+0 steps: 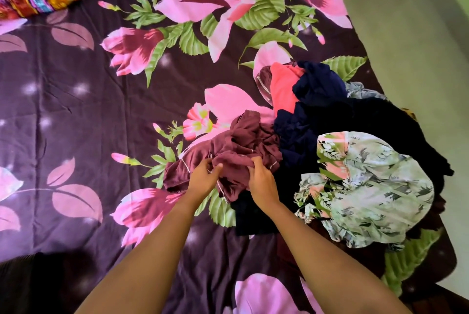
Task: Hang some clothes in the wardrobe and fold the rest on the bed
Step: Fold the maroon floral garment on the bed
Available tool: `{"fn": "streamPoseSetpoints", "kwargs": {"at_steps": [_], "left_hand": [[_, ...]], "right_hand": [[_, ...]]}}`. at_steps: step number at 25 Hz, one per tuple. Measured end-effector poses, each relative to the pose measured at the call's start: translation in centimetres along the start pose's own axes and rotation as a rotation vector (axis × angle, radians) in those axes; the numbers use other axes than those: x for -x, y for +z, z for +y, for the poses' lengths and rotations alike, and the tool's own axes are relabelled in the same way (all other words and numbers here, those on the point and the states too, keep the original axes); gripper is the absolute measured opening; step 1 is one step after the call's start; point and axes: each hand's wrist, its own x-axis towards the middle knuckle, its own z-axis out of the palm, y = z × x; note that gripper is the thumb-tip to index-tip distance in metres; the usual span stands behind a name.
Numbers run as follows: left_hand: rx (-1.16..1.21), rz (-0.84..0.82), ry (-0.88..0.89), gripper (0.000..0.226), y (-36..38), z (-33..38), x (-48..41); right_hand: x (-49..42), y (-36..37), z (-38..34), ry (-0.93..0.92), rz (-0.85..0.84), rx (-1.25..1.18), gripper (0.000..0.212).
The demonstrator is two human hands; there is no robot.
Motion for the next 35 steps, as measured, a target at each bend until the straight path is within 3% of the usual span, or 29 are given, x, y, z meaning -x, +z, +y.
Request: {"fn": "streamPoseSetpoints", "kwargs": {"at_steps": [4, 8, 15, 19, 21, 24, 26, 32, 35], "left_hand": [[-0.008, -0.111, 0.381, 0.038, -1.0, 3.8, 2.3], [0.160, -0.131, 0.461, 0.012, -3.0, 7.9, 5.4], [0.328, -0.174, 0.576, 0.021, -6.3, 13.3, 12.0], [0.561, -0.010, 0.790, 0.018, -10.1, 17.6, 18.1], [0.508, 0.047, 0.929, 0.021, -12.2, 18.8, 20.8], [0.365, 0.111, 1.064, 0.016, -15.0, 18.6, 24.9], [0.384, 0.157, 1.079, 0.014, -16.7, 17.8, 27.0], [0.483, 0.215, 1.123, 0.016, -21.2, 14.6, 31.9], [0.396, 0.247, 1.130, 0.011, -23.6, 11.7, 32.8]], "right_hand": [[-0.4, -3.7, -3.6, -0.192, 0.088, -0.136, 0.026], [0.0, -8.6, -7.1, -0.308, 0.255, -0.240, 0.029], [4.2, -15.9, -12.7, -0.447, 0.476, -0.327, 0.019], [7.4, -19.2, -18.7, -0.558, 0.532, -0.449, 0.019], [8.9, -20.1, -20.7, -0.572, 0.518, -0.522, 0.017], [12.3, -19.5, -21.2, -0.556, 0.333, -0.628, 0.021], [14.5, -18.1, -21.6, -0.543, 0.241, -0.529, 0.028], [20.3, -17.7, -29.0, -0.692, 0.413, -0.576, 0.021], [22.9, -18.1, -33.0, -0.828, 0.501, -0.543, 0.023]]}}
